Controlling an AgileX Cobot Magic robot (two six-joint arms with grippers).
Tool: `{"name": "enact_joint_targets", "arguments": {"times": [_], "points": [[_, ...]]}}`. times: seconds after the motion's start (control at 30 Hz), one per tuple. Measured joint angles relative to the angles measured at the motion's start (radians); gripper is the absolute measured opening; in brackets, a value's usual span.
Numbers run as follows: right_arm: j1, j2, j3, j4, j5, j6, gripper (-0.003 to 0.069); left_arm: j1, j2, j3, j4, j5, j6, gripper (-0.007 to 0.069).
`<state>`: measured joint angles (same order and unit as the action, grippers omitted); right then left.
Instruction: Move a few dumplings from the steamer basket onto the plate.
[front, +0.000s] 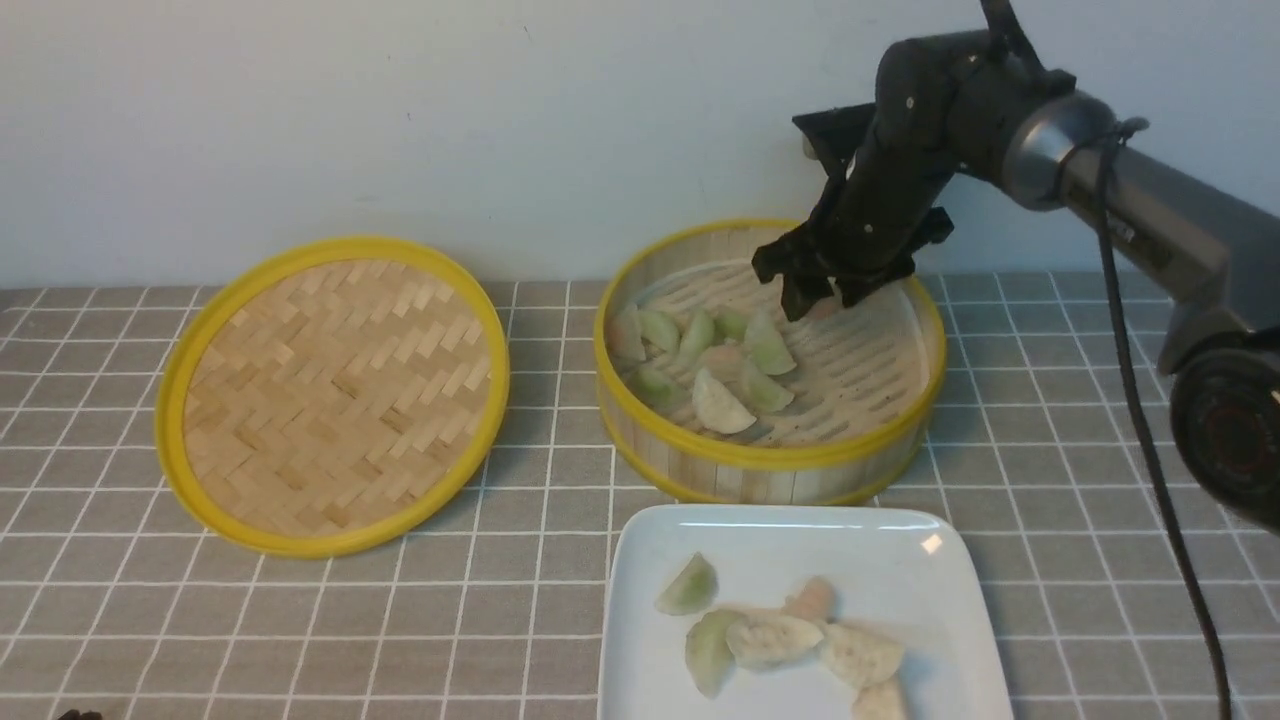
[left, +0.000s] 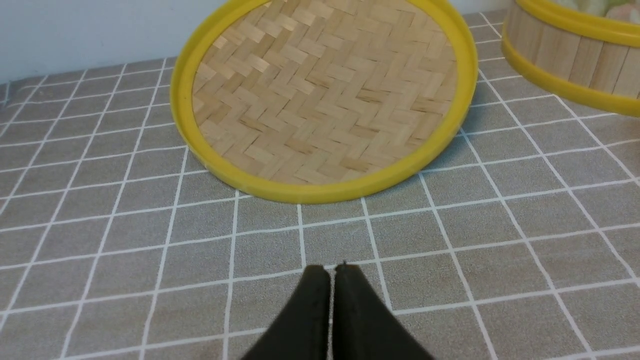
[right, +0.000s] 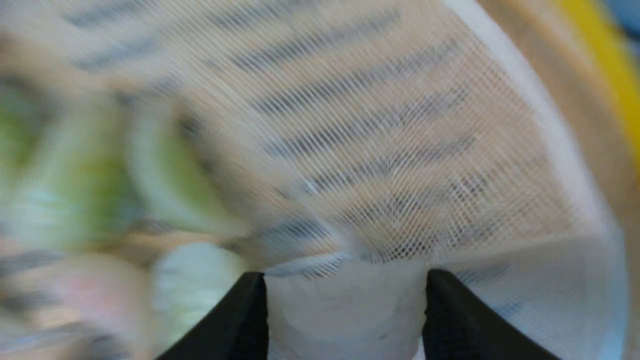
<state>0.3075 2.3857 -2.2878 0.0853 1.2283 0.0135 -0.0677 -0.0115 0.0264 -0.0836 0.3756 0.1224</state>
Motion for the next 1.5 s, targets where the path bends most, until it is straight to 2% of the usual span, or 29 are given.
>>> {"name": "enact_joint_targets", "arguments": {"times": [0.13,0.37,0.47,0.63,0.93,1.03,1.07,1.1,1.17,1.27,1.37,1.47,1.5], "points": [[0.002,-0.163,0.09,-0.001,0.008,0.0,0.036,0.0,0.0,0.0,0.0,0.0,0.0,-0.0005],[0.048,-0.508,0.519,0.038,0.009,0.003,0.036,0.0,0.0,0.0,0.0,0.0,0.0,-0.0005],[0.093,-0.611,0.719,0.074,0.004,0.004,0.036,0.0,0.0,0.0,0.0,0.0,0.0,-0.0005],[0.21,-0.75,1.04,0.097,-0.111,0.054,0.036,0.0,0.0,0.0,0.0,0.0,0.0,-0.0005],[0.321,-0.759,1.2,0.124,-0.275,0.078,0.0367,0.0,0.0,0.0,0.0,0.0,0.0,-0.0005],[0.322,-0.752,1.2,0.127,-0.294,0.083,0.0421,0.0,0.0,0.0,0.0,0.0,0.0,-0.0005],[0.322,-0.746,1.2,0.124,-0.295,0.092,0.0503,0.0,0.0,0.0,0.0,0.0,0.0,-0.0005],[0.322,-0.746,1.2,0.124,-0.295,0.095,0.0513,0.0,0.0,0.0,0.0,0.0,0.0,-0.0005],[0.322,-0.742,1.2,0.119,-0.293,0.105,0.0608,0.0,0.0,0.0,0.0,0.0,0.0,-0.0005],[0.322,-0.751,1.2,0.093,-0.292,0.118,0.0654,0.0,0.0,0.0,0.0,0.0,0.0,-0.0005],[0.322,-0.806,1.2,0.069,-0.287,0.131,0.0582,0.0,0.0,0.0,0.0,0.0,0.0,-0.0005],[0.322,-0.959,1.2,0.024,-0.28,0.16,0.0347,0.0,0.0,0.0,0.0,0.0,0.0,-0.0005],[0.322,-0.959,1.2,0.024,-0.28,0.163,0.0347,0.0,0.0,0.0,0.0,0.0,0.0,-0.0005]]}}
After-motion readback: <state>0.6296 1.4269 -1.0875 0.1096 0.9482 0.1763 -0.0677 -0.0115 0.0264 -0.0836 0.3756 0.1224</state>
